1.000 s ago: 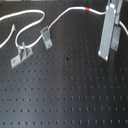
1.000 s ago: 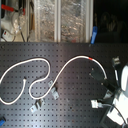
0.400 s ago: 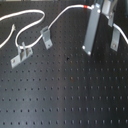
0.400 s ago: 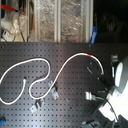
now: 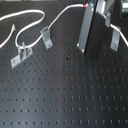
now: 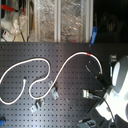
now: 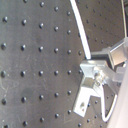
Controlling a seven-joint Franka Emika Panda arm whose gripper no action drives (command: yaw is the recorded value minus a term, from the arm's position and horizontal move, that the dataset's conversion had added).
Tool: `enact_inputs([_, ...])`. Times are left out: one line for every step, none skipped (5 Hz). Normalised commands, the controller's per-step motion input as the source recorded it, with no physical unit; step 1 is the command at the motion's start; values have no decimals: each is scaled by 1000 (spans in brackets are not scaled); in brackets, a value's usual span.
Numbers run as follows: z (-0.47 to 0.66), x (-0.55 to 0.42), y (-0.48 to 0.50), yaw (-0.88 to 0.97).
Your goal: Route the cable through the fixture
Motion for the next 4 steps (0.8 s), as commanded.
enact_inputs([0,0,0,3])
enact_inputs([327,-140,149,-348])
enact_inputs([398,-160,197,-491])
enact_inputs([21,-228,158,-71])
